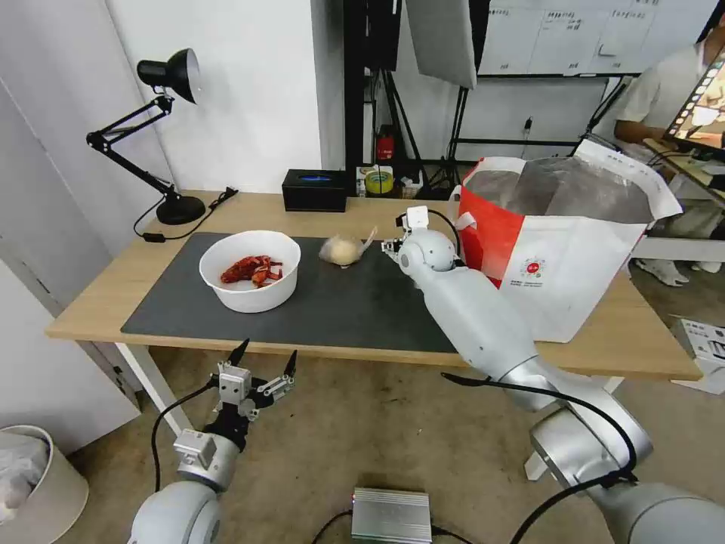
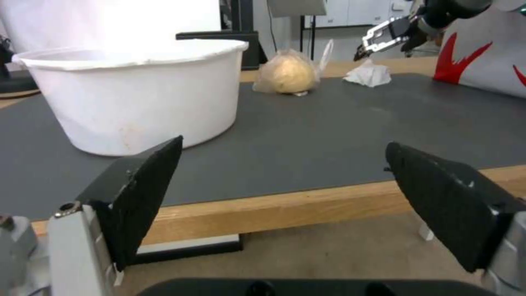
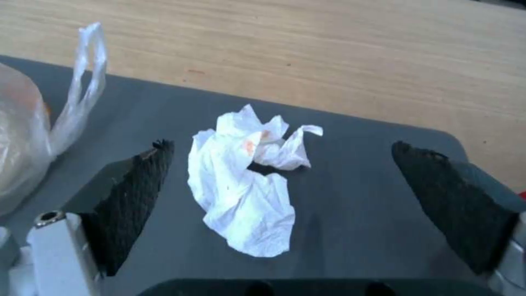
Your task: Pick up the trash from the table and place it into the takeout bag.
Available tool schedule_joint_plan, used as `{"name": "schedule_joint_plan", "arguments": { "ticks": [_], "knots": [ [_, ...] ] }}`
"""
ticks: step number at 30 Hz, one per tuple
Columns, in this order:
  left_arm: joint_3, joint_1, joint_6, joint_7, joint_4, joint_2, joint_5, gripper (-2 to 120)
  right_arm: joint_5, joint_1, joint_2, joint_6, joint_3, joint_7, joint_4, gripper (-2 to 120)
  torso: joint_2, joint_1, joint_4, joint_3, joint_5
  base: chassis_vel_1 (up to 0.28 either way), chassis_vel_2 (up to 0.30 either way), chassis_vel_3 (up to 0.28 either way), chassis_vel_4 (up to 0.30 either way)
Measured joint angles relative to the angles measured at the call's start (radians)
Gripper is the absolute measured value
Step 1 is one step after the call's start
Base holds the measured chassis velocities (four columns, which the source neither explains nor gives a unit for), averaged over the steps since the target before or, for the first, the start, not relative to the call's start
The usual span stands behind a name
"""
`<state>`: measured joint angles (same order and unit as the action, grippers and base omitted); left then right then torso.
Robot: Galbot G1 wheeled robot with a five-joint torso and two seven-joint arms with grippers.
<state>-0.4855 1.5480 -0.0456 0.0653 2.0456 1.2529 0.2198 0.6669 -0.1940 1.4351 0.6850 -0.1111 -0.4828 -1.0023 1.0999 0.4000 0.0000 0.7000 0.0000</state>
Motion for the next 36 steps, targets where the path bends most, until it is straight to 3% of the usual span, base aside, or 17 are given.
{"name": "schedule_joint_plan", "arguments": {
  "ticks": [36],
  "knots": [
    [0.015,0.004,-0.003,0.001,-0.007,0.005,-0.013,100,-0.078,0.055,0.052,0.001,0.009,0.143,0.156,100,0.000,0.000,0.0000,0.000,-0.0001,0.000,0.000,0.000,0.000]
  ]
}}
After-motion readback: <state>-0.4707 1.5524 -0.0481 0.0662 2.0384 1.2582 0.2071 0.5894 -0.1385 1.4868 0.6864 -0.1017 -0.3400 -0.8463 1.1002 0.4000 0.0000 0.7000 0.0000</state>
